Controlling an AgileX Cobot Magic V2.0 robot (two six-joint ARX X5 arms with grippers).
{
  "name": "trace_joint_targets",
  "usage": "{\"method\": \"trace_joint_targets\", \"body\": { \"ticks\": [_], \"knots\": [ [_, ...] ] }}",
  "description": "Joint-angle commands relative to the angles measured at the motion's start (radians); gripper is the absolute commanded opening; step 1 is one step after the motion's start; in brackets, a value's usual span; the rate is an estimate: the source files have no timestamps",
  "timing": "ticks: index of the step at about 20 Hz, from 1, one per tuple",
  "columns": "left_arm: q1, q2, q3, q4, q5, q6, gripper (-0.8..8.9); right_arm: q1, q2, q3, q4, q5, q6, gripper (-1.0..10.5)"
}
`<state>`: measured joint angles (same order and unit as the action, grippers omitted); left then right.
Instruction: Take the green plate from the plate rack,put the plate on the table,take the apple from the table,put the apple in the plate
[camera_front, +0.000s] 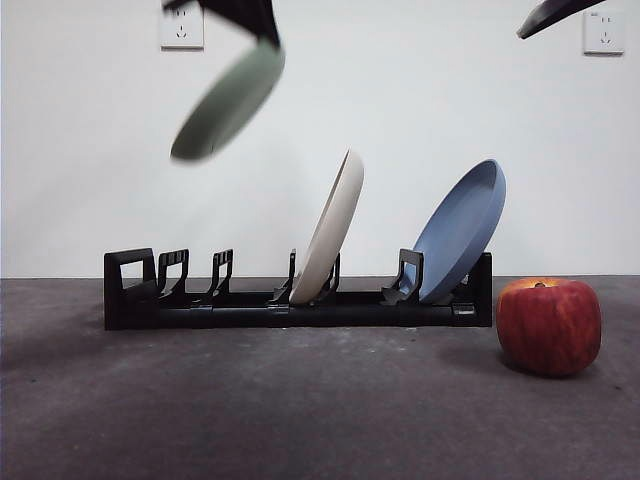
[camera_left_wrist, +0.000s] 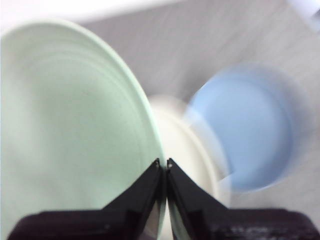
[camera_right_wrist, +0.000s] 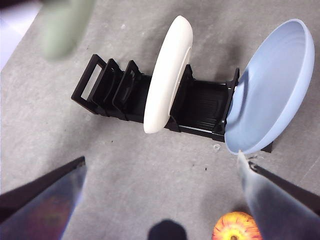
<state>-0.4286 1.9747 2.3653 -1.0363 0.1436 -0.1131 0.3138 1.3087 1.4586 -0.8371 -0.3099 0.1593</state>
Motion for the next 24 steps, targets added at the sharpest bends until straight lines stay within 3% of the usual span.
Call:
{"method": "trace_joint_targets", "body": {
  "ticks": [1,4,7,9,13,17,21,24],
  "knots": [
    [-0.032,-0.004,0.175,-0.111,-0.006,0.054,-0.09,0.001,0.003,0.003,0.006,0.004,-0.010,5.0],
    [-0.087,-0.006,0.384,-0.301,-0.020,0.099,-0.09,0.001,0.003,0.003,0.002,0.005,-0.011,5.0],
    [-0.185,-0.097,0.371,-0.301,-0.040,0.122,-0.09,0.000,0.003,0.003,-0.015,0.013,-0.019,5.0],
    [-0.302,-0.168,0.315,-0.301,-0.135,0.148,-0.09,0.000,0.003,0.003,-0.055,0.016,-0.043,5.0],
    [-0.553,-0.315,0.038,-0.301,-0.357,0.149,-0.09,0.000,0.003,0.003,-0.095,0.033,-0.067,5.0],
    [-0.754,-0.413,-0.314,-0.301,-0.467,0.055,-0.09,0.000,0.003,0.003,-0.106,0.053,-0.067,5.0],
    [-0.819,-0.418,-0.579,-0.291,-0.584,-0.057,-0.09,0.000,0.003,0.003,-0.107,0.053,-0.067,5.0],
    [-0.820,-0.417,-0.776,-0.155,-0.589,-0.096,-0.09,0.000,0.003,0.003,-0.113,0.053,-0.067,5.0]
  ]
}}
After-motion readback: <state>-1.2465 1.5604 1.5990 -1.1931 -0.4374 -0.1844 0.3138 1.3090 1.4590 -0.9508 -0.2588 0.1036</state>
